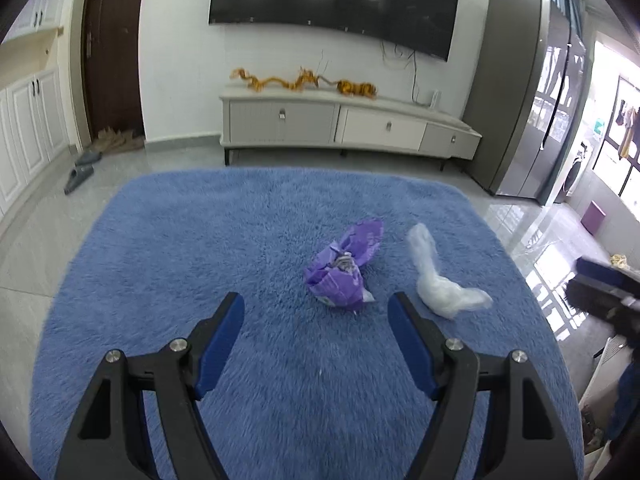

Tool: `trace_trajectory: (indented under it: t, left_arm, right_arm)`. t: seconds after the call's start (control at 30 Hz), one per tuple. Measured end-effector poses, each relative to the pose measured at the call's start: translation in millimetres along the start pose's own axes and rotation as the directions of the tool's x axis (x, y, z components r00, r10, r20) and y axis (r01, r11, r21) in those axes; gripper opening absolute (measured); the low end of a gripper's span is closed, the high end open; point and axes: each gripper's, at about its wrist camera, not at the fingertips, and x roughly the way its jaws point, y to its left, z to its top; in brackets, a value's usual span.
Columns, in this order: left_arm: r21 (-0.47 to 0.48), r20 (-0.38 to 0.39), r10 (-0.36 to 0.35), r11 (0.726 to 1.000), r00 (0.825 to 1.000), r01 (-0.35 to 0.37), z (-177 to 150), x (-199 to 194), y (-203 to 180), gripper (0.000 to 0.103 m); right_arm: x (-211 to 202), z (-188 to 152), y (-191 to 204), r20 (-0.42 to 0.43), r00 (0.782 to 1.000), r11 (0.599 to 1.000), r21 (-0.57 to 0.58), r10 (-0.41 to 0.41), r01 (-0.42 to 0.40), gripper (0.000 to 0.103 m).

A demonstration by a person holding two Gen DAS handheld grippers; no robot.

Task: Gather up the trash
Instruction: 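Move both open tools back over the purple bag and white bag, then grasp the purple bag with the left tool while the right tool grasps the white plastic bag, then carry both bags over the bin and open both tools to drop them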

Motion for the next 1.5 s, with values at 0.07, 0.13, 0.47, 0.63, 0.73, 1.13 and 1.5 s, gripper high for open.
trace_trajectory:
  t: [0.07,0.13,0.47,0.63,0.73,1.13,1.5]
  left_arm:
    - [-0.009,-0.025,-0.023,1.0,0.999,0.022,5.5,16.5,0.8,0.073]
    - [-0.011,-0.05,-0.045,0.999,0.998,0.045,10.6,34.6,0.2,0.073]
    - [-0.042,-0.14,-0.077,0.997,0.987,0.072,12.2,86.8,-1.5,0.065]
    - [-0.045,-0.149,-0.072,0.997,0.986,0.066,14.9,88.4,-4.2,0.045]
    - [-0.047,-0.145,-0.082,0.996,0.986,0.076,11.8,80.4,-4.2,0.041]
    - [0.038,-0.037,-0.101,0.994,0.994,0.103,-8.7,-28.9,-43.6,0.04]
    - [0.204,0.018,-0.163,0.966,0.986,0.156,-41.1,-115.6,-119.7,0.04]
  right_arm:
    - [21.8,3.8,0.1,-0.032,0.999,1.0,-0.003,0.022,-0.022,0.086]
    - [46.3,5.5,1.3,-0.066,0.997,0.999,-0.006,0.041,-0.041,0.081]
    - [103.5,2.7,-7.9,-0.135,0.986,0.995,0.022,0.103,-0.101,0.06]
    - [109.9,1.8,-5.6,-0.146,0.982,0.992,0.029,0.122,-0.12,0.047]
    - [103.5,0.2,-5.4,-0.138,0.982,0.992,0.03,0.129,-0.126,0.034]
    - [-16.5,-26.5,-1.9,0.002,0.994,0.993,0.017,0.114,-0.114,0.029]
    - [-158.4,-82.1,-25.4,0.151,0.988,0.997,0.079,-0.02,0.008,0.029]
